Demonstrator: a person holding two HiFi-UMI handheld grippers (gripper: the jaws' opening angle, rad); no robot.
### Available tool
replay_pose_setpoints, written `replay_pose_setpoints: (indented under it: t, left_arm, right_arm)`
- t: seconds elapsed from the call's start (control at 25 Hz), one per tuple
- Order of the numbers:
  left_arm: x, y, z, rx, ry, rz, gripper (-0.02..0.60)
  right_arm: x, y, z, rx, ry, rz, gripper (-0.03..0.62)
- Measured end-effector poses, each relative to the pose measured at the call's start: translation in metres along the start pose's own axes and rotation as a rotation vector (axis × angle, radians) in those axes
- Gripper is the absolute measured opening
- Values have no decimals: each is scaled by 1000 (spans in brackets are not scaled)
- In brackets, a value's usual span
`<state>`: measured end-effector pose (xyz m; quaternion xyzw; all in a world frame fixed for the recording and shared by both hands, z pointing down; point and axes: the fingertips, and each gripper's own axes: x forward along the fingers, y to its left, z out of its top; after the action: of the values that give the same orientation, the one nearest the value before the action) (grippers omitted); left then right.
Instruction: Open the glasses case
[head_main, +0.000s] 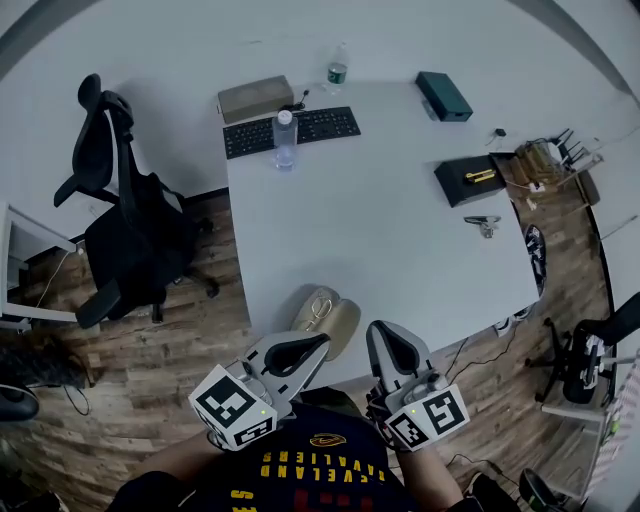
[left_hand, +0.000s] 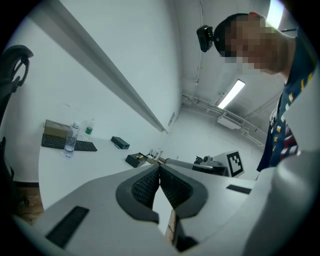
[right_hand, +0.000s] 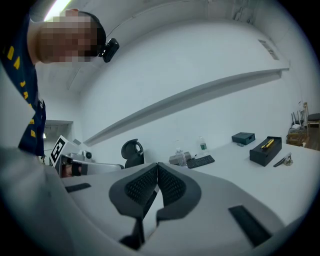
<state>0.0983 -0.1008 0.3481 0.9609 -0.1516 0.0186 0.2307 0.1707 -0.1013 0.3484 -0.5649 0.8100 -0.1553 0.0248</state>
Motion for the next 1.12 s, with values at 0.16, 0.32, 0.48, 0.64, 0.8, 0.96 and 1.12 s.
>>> replay_pose_setpoints:
  t: [0.16, 0.32, 0.48, 0.64, 0.8, 0.96, 1.12]
  left_arm:
    - [-1, -1, 5, 8, -19, 13, 14]
    - [-1, -1, 4, 11, -18, 9, 14]
    - [1, -2, 2, 11, -13, 4, 14]
    - [2, -4, 2, 23, -12, 3, 14]
    - [2, -4, 2, 38, -11, 3, 14]
    - [1, -4, 3, 41, -14, 4, 14]
    - [0, -3, 4, 40, -14, 2, 14]
  right_arm:
    - [-4, 4, 12, -36, -33, -14, 17]
    - [-7, 4, 15, -48, -40, -22, 18]
    - [-8, 3, 17, -54, -41, -26, 18]
    - [-10, 2, 18, -63, -44, -29, 18]
    - [-10, 2, 20, -73, -47, -32, 17]
    - [-11, 3, 21, -82, -46, -36, 17]
    - [-10, 4, 22, -86, -44, -38, 17]
